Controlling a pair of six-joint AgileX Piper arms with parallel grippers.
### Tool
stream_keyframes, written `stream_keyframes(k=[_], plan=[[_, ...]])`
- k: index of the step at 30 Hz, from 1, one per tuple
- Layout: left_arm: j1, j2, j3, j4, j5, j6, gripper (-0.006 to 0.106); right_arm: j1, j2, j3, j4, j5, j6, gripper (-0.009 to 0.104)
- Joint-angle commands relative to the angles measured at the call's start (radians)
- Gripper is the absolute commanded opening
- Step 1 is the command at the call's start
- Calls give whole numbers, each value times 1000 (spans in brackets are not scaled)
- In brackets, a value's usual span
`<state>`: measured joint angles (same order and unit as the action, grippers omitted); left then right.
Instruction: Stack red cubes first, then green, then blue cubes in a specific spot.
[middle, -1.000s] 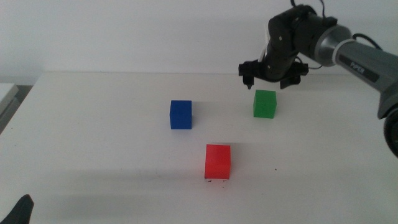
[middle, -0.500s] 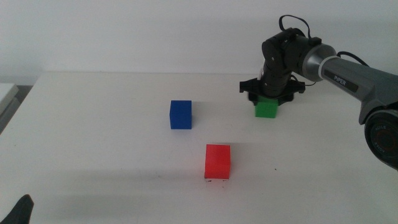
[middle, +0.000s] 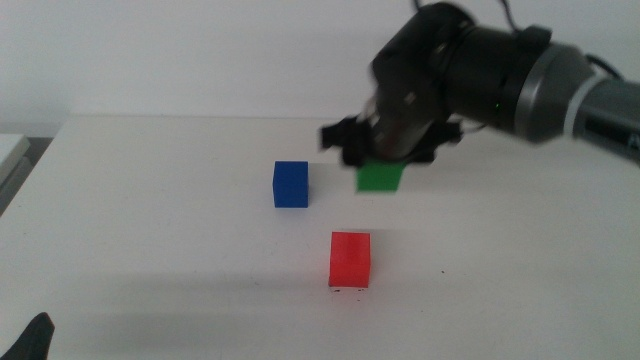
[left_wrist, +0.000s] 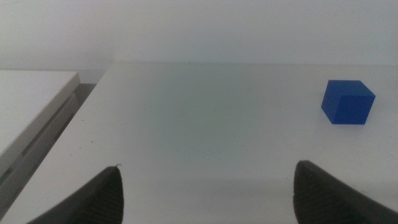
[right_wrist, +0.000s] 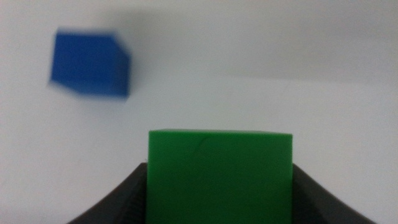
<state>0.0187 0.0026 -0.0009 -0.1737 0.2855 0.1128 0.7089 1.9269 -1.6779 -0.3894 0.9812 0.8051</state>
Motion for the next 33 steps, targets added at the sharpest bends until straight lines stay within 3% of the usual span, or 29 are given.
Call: stream_keyframes(k=[1, 9, 33], plan=[[2, -3, 1, 0, -14, -7, 93, 57, -18, 34, -35, 38, 80, 4], [2, -3, 1, 0, -14, -7, 93, 130, 30, 34, -53, 69, 219, 4], [2, -3, 1, 0, -14, -7, 93, 138, 90, 63, -45, 63, 245, 4]])
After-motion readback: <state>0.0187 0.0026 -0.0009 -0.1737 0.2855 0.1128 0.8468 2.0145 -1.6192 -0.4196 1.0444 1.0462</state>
